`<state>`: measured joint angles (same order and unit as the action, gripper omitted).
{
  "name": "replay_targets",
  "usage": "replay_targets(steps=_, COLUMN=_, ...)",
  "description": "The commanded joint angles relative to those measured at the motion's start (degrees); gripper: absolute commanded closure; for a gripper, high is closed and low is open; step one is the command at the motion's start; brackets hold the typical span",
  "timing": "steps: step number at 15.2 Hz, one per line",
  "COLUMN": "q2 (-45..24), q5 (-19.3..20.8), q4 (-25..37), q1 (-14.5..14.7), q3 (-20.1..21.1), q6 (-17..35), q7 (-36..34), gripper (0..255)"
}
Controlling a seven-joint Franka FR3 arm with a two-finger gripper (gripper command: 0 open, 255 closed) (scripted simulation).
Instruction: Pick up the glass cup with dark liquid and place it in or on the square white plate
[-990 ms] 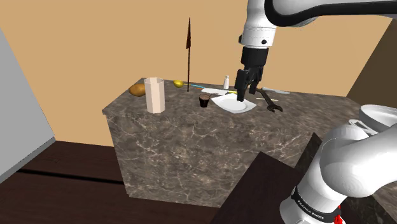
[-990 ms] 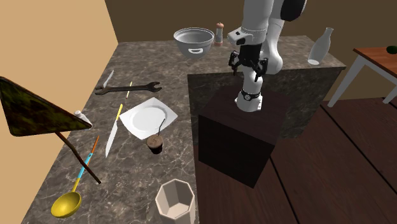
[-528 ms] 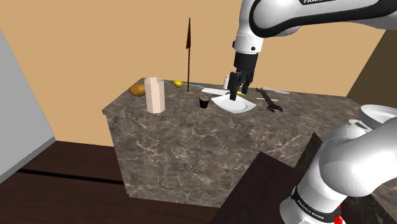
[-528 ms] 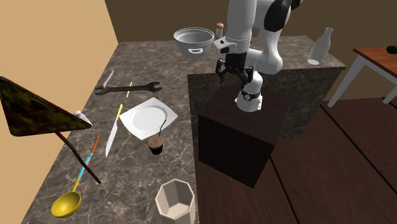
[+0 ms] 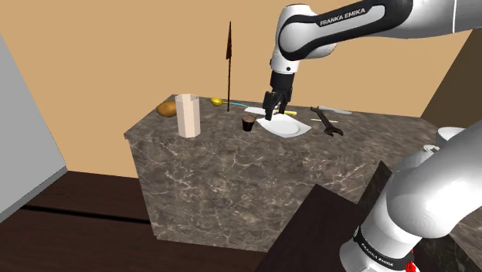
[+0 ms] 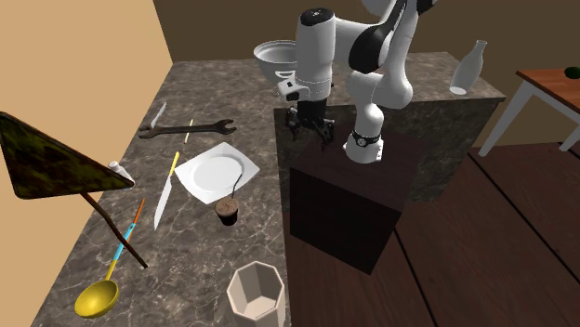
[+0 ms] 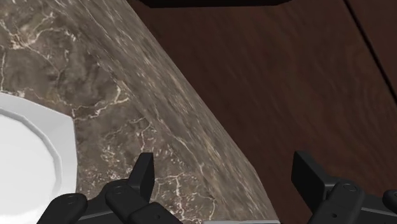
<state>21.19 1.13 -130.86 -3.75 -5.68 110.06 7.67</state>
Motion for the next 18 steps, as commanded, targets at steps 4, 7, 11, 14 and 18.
replay_targets(steps=4, q2=-9.8, q5=-0.67, q4=5.07, q1=-0.94, q3=-2.78, q6=6.14, q7=4.15, gripper=0)
replay_targets(steps=7, q2=-15.75, q5=-1.8, q4=9.18, q1=-1.49, q3=-4.09, q6=8.71, q7=6.63, gripper=0)
replay_targets(steps=11, q2=-23.89, q5=-3.97, q4=15.7, q1=-2.49, q3=-5.4, q6=11.17, q7=10.01, gripper=0)
replay_targets(steps=14, q2=-30.13, q5=-5.92, q4=21.43, q1=-3.56, q3=-5.96, q6=12.24, q7=12.47, gripper=0)
replay_targets(steps=18, q2=-38.68, q5=-8.58, q4=30.34, q1=-5.43, q3=-6.18, q6=12.59, q7=15.39, gripper=0)
